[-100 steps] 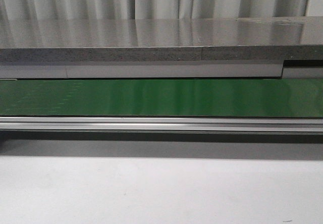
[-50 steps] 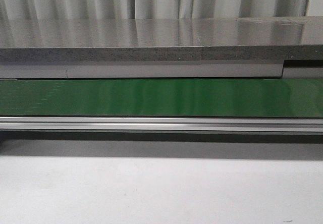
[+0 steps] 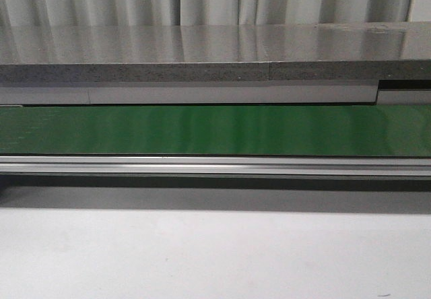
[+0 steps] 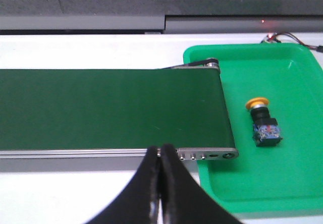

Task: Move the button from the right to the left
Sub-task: 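Move the right gripper down over the yellow push button in the green tray, then grasp the yellow push button with the right gripper and lift it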

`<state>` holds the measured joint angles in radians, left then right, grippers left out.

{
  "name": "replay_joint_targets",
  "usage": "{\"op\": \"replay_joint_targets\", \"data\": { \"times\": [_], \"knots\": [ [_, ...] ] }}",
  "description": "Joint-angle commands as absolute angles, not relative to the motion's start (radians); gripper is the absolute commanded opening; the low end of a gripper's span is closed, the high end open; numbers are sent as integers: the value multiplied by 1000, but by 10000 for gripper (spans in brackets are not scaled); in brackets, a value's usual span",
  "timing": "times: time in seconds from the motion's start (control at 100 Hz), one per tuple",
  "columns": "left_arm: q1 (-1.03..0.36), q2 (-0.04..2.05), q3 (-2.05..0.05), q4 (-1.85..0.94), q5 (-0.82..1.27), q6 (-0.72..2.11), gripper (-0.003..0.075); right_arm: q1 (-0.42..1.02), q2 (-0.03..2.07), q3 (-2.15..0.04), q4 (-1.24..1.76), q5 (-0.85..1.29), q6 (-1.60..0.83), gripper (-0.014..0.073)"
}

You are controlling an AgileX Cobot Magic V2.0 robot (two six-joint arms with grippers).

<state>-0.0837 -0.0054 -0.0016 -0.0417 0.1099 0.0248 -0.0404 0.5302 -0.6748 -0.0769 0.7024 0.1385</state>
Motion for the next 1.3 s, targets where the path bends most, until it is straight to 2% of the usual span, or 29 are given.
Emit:
{"op": "replay_joint_targets", "data": {
  "times": [0.0,0.18,0.46,0.67,0.74,0.8,0.87,0.88,0.93,0.95,0.96,1.15,1.29],
  "knots": [
    [-82,-37,44,-51,33,15,-20,-42,627,-762,-146,681,197,-67],
    [-82,-37,44,-51,33,15,-20,-114,762,-854,-223,708,229,-67],
    [-82,-37,44,-51,33,15,-20,-358,922,-953,-164,719,215,-67],
    [-82,-37,44,-51,33,15,-20,-474,1055,-1006,-24,754,36,-46],
    [-82,-37,44,-51,33,15,-20,-498,1105,-1023,13,779,-43,27],
    [-82,-37,44,-51,33,15,-20,-515,1146,-1034,31,794,-93,156],
    [-82,-37,44,-51,33,15,-20,-532,1201,-1045,39,802,-127,391],
    [-82,-37,44,-51,33,15,-20,-532,1201,-1046,41,802,-129,391],
    [-82,-37,44,-51,33,15,-20,-545,1234,-1050,44,795,-129,570],
    [-82,-37,44,-51,33,15,-20,-551,1254,-1051,44,795,-129,609],
    [-82,-37,44,-51,33,15,-20,-554,1259,-1053,44,795,-130,661],
    [-82,-37,44,-51,33,15,-20,-580,1376,-1065,34,778,-141,623],
    [-82,-37,44,-51,33,15,-20,-580,1453,-1065,36,666,-164,623]
  ]
}}
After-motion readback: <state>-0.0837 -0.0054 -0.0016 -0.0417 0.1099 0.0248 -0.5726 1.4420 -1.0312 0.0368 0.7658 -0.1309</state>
